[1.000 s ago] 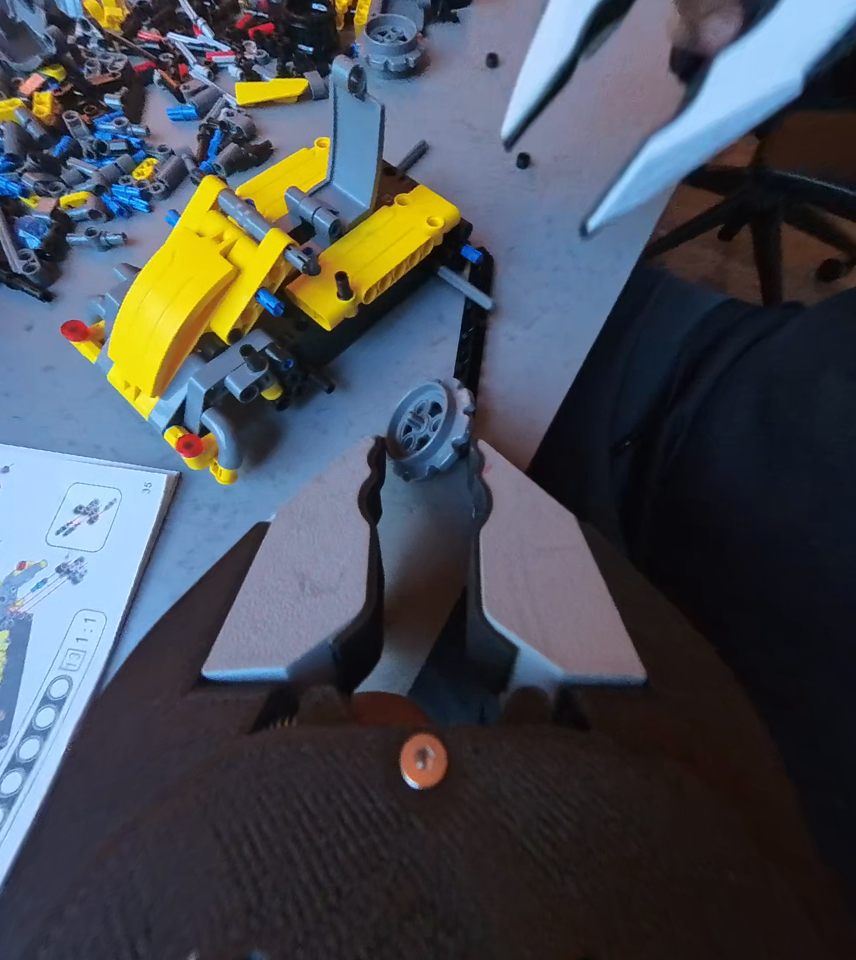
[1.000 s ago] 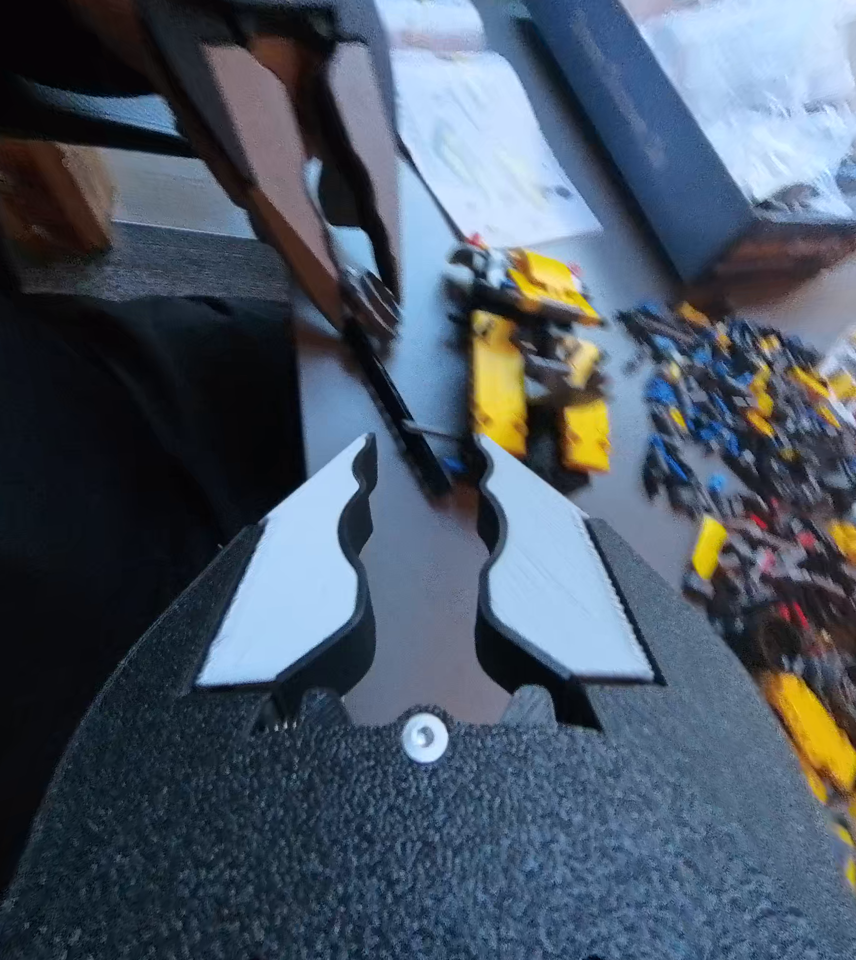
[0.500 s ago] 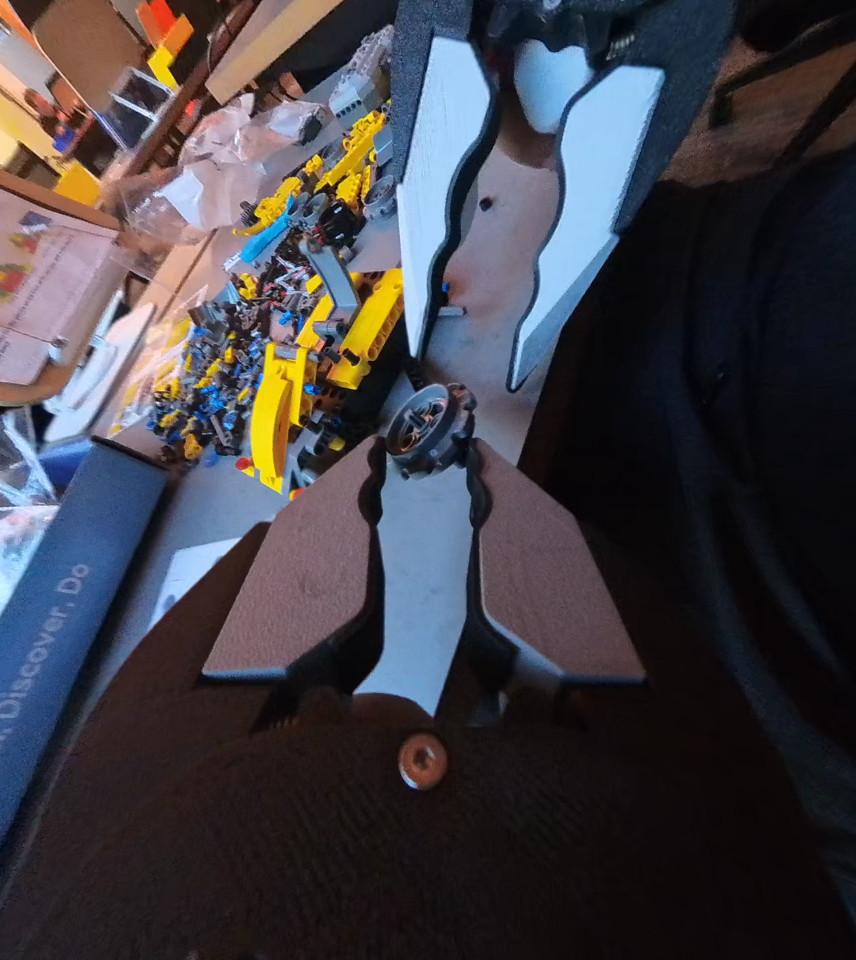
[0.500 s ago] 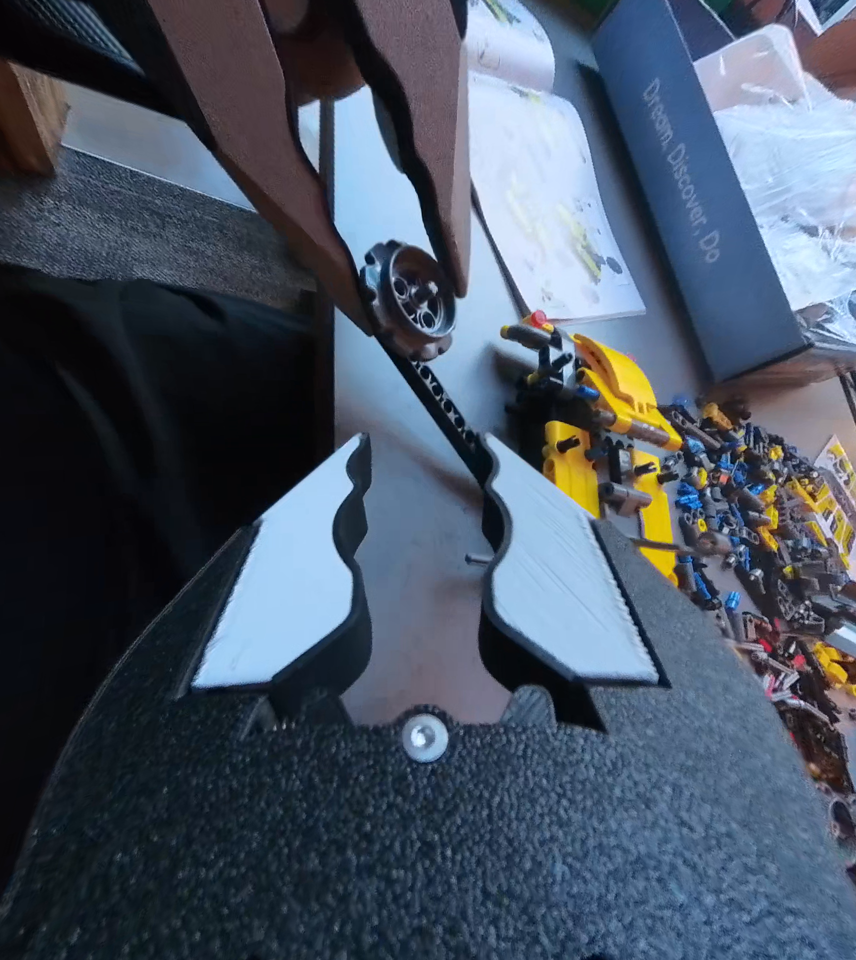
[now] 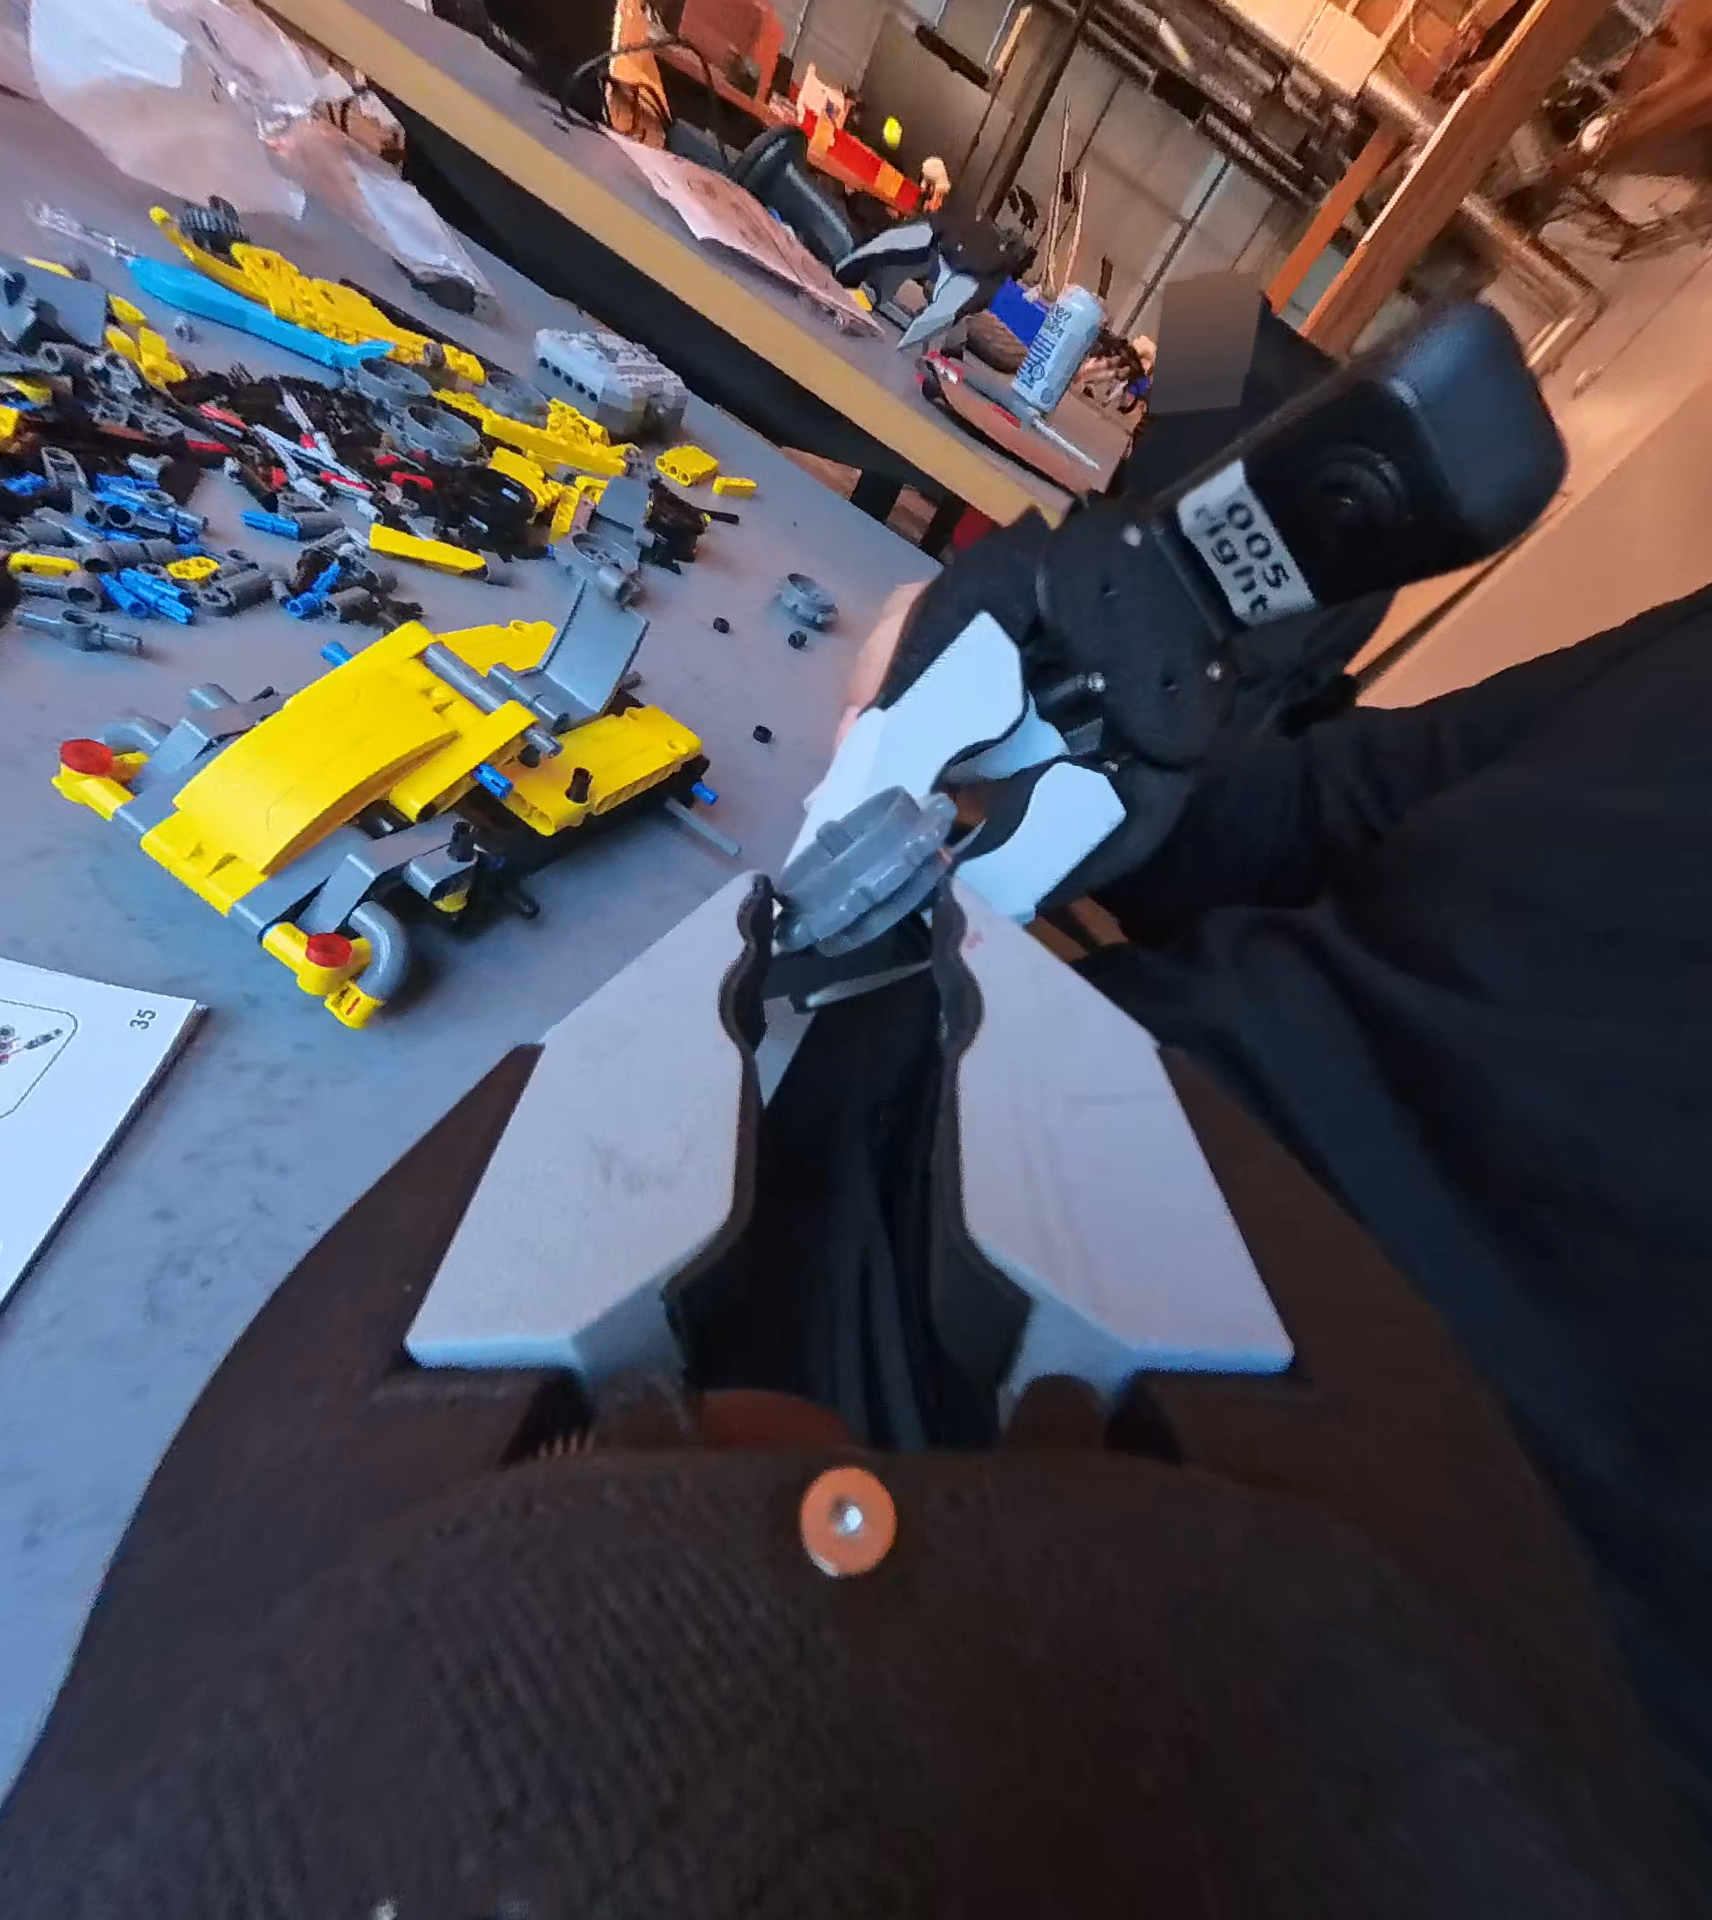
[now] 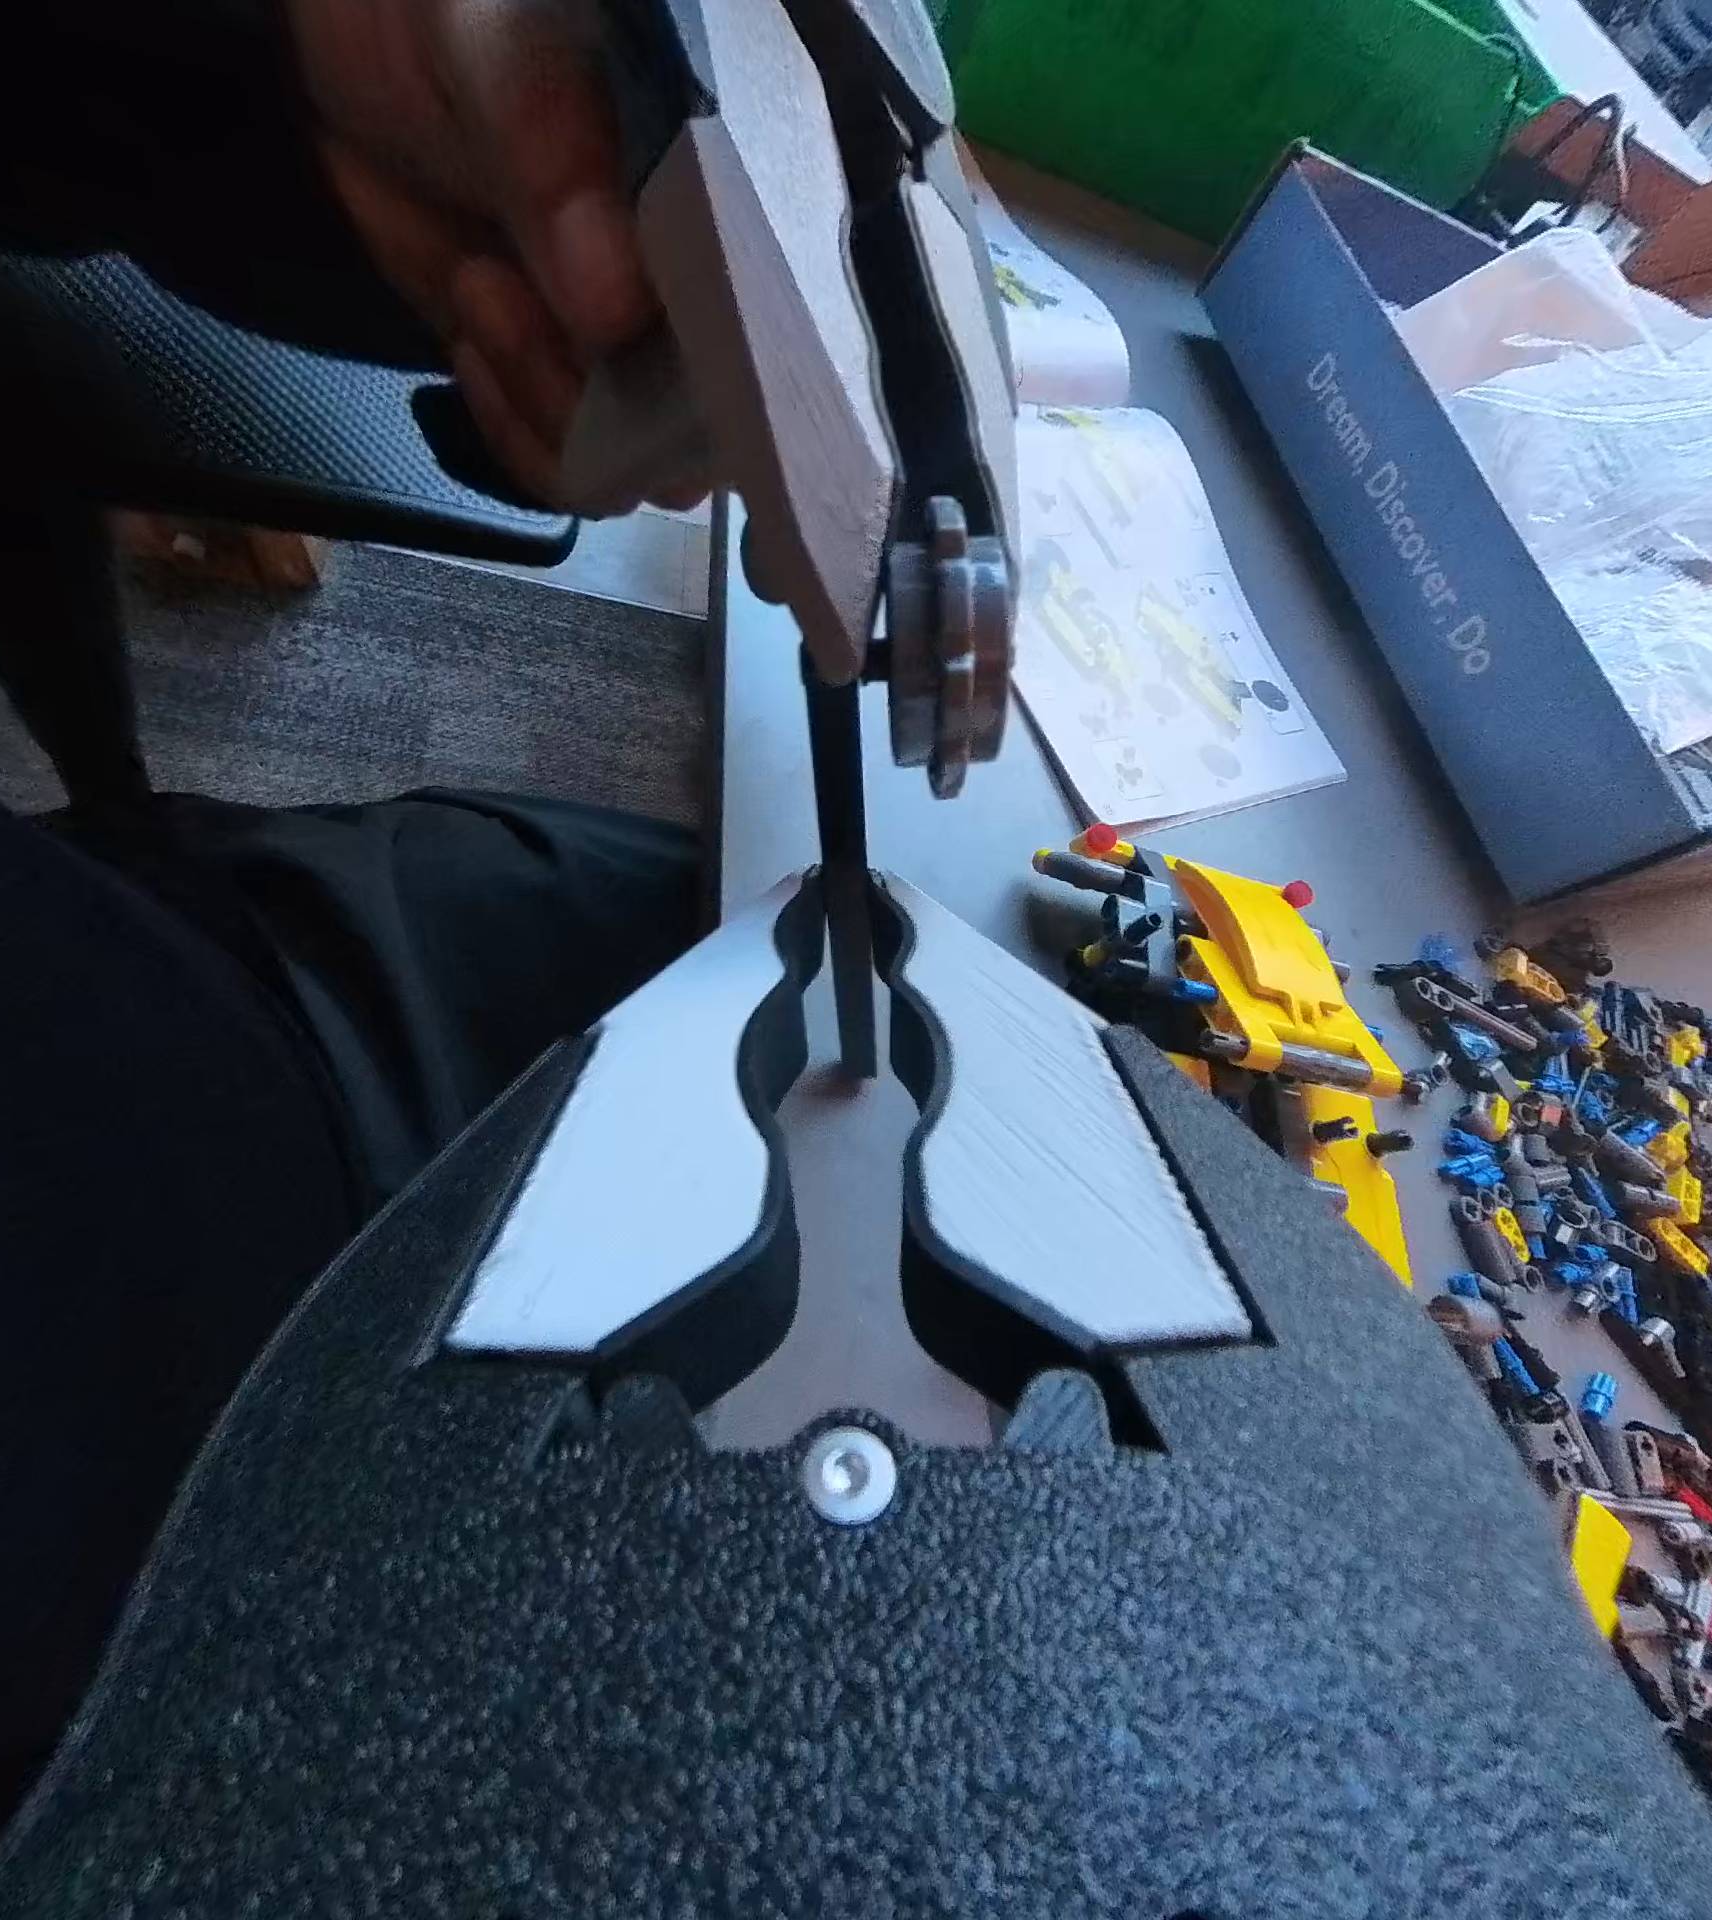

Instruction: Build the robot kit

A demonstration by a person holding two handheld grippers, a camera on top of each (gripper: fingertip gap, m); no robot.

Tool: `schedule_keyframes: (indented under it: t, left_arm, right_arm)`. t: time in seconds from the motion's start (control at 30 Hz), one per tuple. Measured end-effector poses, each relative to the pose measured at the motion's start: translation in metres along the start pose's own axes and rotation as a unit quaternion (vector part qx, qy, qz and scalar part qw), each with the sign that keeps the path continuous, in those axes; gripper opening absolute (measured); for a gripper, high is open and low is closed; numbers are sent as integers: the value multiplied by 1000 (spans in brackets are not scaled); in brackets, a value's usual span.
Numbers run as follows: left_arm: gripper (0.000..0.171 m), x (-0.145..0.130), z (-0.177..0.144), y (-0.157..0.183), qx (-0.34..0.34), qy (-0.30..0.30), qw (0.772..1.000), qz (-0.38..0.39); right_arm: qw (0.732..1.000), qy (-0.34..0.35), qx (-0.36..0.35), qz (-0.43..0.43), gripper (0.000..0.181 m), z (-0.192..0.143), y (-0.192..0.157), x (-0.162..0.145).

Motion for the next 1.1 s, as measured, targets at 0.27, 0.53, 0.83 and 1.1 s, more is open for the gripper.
schedule_keyframes:
  t: [0.27,0.53,0.83,1.1]
  left_arm:
    - [42,2,-6,-14,9,27,998,-50]
    - [32,-4,-3,-6,112,31,993,2]
    - [18,2,10,-2,174,66,977,105]
    - [17,-4,24,-3,172,70,972,142]
  right_arm:
    - [999,-3,-44,19,7,-4,10,-2]
    - [997,-37,-69,23,7,1,15,-9]
    - [997,13,-60,48,14,-8,9,-3]
    - [981,118,-30,148,29,-30,22,8]
Point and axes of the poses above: each gripper's, where its closed fingertips meet, z out along the fingers, x out of its top, y = z × x across the jaws, the point moved 3 cm from there along -z, back along the fingers, and after that the axes turned 12 degrees about -z, right-handed, at the moved point
